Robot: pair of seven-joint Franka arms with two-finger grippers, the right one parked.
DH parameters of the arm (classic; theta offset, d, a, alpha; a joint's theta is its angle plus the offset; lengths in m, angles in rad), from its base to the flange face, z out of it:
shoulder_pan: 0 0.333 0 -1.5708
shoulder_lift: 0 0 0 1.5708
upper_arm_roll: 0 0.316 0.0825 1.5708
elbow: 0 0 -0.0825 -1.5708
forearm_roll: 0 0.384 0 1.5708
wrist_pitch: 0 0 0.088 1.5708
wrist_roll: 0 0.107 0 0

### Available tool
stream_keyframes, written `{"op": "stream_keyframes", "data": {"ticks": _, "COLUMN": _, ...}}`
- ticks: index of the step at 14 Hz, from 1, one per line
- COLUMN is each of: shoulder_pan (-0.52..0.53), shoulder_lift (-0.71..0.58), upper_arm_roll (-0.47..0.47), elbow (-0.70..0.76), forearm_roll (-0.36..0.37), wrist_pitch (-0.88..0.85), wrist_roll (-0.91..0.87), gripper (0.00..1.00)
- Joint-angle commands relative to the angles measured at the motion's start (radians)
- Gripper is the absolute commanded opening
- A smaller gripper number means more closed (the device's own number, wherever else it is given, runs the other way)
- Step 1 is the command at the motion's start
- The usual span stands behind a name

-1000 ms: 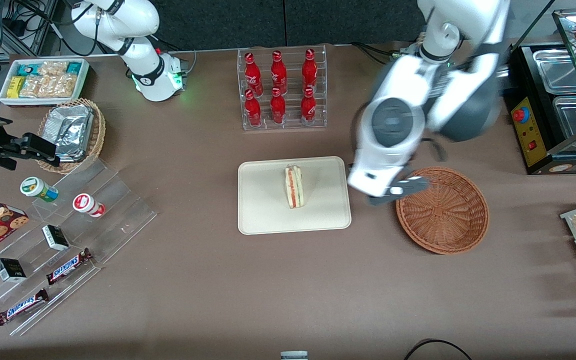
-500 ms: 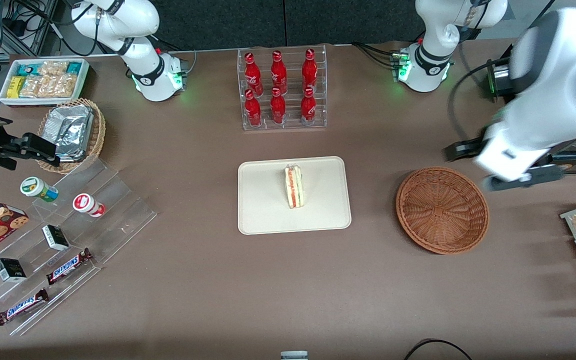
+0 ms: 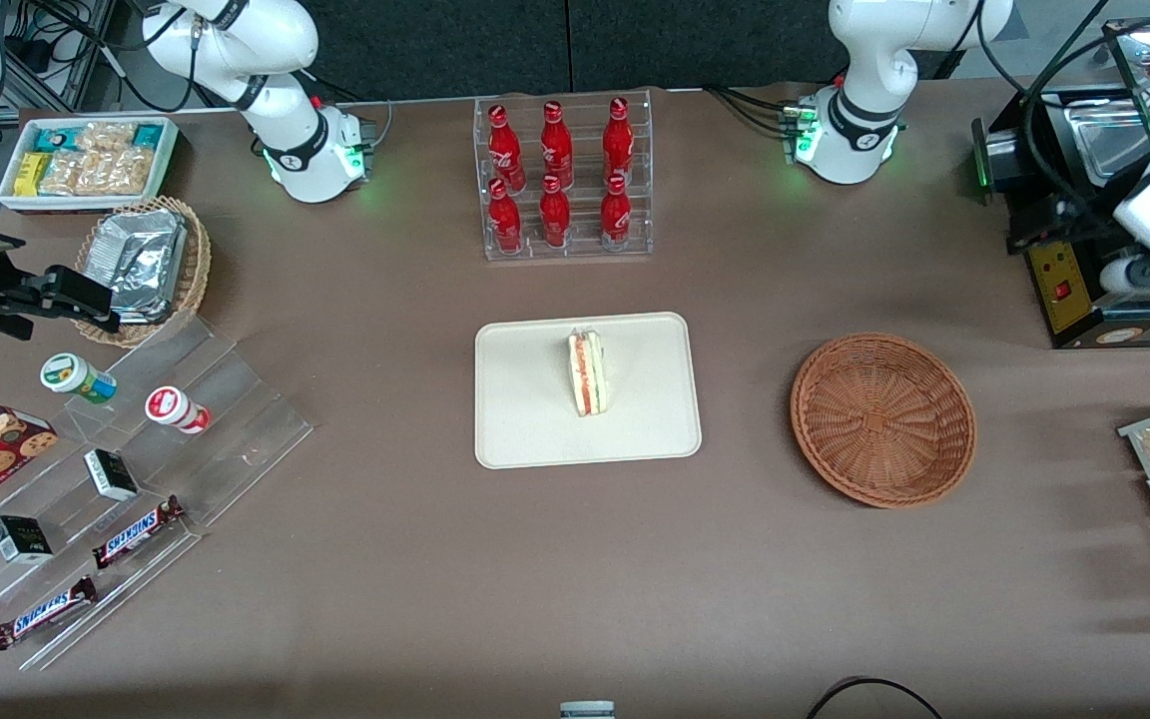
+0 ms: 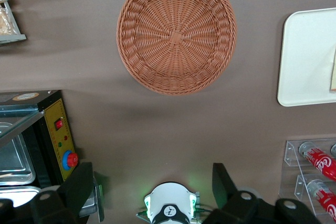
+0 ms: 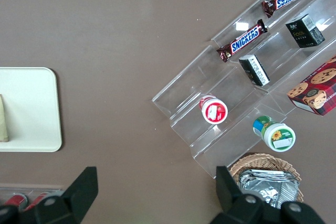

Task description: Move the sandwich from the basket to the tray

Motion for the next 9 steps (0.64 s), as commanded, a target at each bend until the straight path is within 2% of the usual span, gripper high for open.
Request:
{"op": "stream_keyframes", "data": {"ticks": 1, "shoulder_pan": 0.020, "shoulder_lift": 0.008, "upper_arm_roll": -0.028, "elbow": 0.003, "forearm_roll": -0.009, "wrist_pitch": 0.018, "wrist_roll": 0.015, "gripper": 1.00}}
{"op": "stream_keyframes", "data": {"ticks": 2, "shoulder_pan": 0.031, "shoulder_lift": 0.024, "upper_arm_roll": -0.032, "elbow": 0.021, "forearm_roll": -0.010, "wrist_pitch": 0.015, "wrist_roll": 0.016, "gripper": 1.00}}
{"op": "stream_keyframes", "data": {"ticks": 4, "shoulder_pan": 0.091, "shoulder_lift": 0.030, "upper_arm_roll": -0.130, "elbow": 0.043, "forearm_roll": -0.004, "wrist_pitch": 0.015, "wrist_roll": 0.008, "gripper": 1.00}}
{"op": "stream_keyframes", "data": {"ticks": 9, "shoulder_pan": 0.068, "shoulder_lift": 0.039, "upper_arm_roll": -0.126, "elbow": 0.049, "forearm_roll": -0.002, "wrist_pitch": 0.013, "wrist_roll": -0.015, "gripper": 1.00}}
